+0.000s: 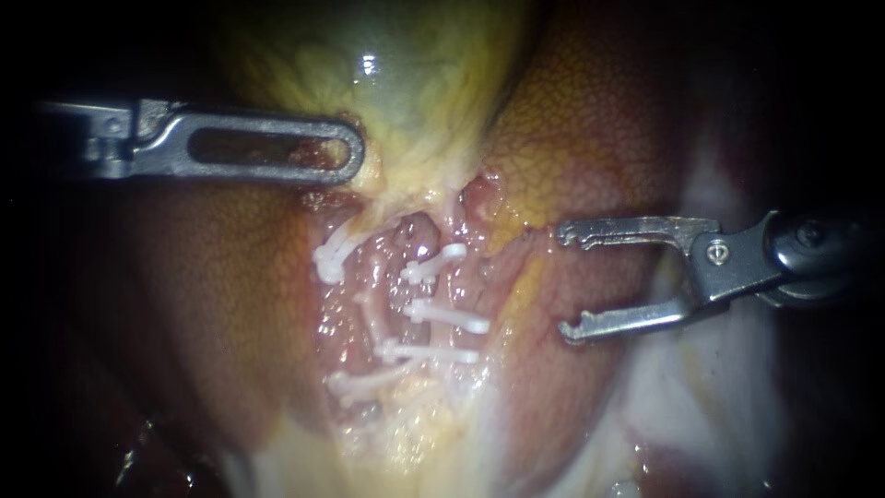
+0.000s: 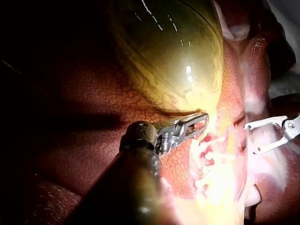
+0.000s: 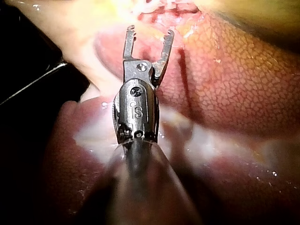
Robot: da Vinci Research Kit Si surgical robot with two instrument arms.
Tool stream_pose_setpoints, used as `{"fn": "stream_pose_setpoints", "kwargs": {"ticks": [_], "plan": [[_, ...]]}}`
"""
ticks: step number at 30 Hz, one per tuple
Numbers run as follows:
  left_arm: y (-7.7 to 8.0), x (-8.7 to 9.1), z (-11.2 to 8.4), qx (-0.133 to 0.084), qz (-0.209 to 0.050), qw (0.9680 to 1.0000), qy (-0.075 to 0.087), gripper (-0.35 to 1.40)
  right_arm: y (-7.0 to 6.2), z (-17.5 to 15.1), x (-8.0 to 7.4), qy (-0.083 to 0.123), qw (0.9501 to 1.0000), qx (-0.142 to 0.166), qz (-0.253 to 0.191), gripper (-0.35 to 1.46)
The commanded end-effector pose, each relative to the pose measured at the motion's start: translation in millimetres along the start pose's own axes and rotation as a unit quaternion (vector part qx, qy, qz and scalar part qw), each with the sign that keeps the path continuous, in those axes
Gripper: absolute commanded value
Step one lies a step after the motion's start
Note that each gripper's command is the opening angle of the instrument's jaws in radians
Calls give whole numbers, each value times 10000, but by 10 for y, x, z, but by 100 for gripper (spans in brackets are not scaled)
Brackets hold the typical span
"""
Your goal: Going back third clip right tube
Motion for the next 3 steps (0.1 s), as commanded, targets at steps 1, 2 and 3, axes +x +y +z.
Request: {"fn": "stream_pose_setpoints", "kwargs": {"ticks": [1,2,3], "plan": [[0,0,-2,6,0,10000,3,-35,0,2,0,1,10000,-1,4,50],[0,-1,-4,9,0,10000,6,-35,0,4,1,4,10000,9,6,50],[0,-1,-7,16,-1,10000,13,-35,0,7,2,3,10000,0,8,50]]}}
